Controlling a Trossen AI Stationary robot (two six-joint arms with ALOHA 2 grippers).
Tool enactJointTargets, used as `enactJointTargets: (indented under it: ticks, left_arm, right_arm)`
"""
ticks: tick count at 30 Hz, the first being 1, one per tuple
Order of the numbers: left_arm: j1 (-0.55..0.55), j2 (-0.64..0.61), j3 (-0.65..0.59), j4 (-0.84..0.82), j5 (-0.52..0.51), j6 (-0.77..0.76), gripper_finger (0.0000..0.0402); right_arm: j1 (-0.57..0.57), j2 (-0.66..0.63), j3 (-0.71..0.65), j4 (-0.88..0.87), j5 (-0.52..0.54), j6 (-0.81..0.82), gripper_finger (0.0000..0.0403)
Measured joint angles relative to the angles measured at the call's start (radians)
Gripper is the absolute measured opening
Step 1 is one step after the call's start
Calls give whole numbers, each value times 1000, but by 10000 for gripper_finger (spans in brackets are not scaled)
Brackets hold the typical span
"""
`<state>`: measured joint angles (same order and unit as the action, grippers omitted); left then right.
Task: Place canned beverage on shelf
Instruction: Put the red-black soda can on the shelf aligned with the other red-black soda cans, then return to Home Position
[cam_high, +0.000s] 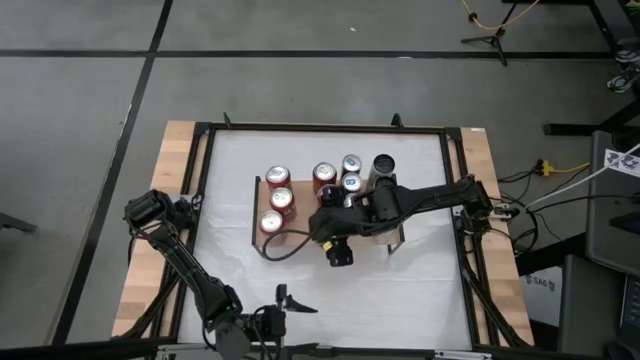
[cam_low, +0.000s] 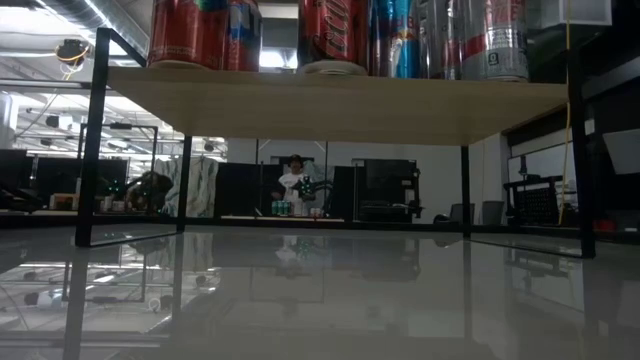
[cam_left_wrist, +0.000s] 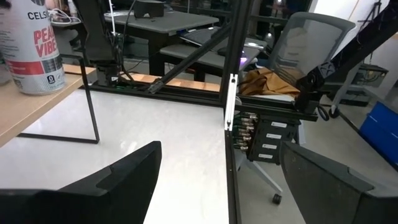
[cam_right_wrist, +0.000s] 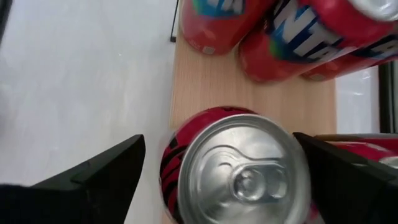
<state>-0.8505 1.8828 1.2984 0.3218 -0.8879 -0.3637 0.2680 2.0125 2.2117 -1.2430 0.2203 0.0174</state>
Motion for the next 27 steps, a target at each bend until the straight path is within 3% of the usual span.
enactJointTargets:
  ticks: [8, 16, 27]
  left_arm:
    - [2, 0, 0, 0, 1, 0, 320]
    - [18, 0, 0, 1, -4, 0, 320]
    - [128, 3, 0, 1, 14, 17, 320]
  right_arm:
    - [0, -3, 146, -21, 4, 0, 392]
    - [1, -82, 139, 3, -5, 0, 392]
    - [76, -180, 139, -53, -17, 3, 392]
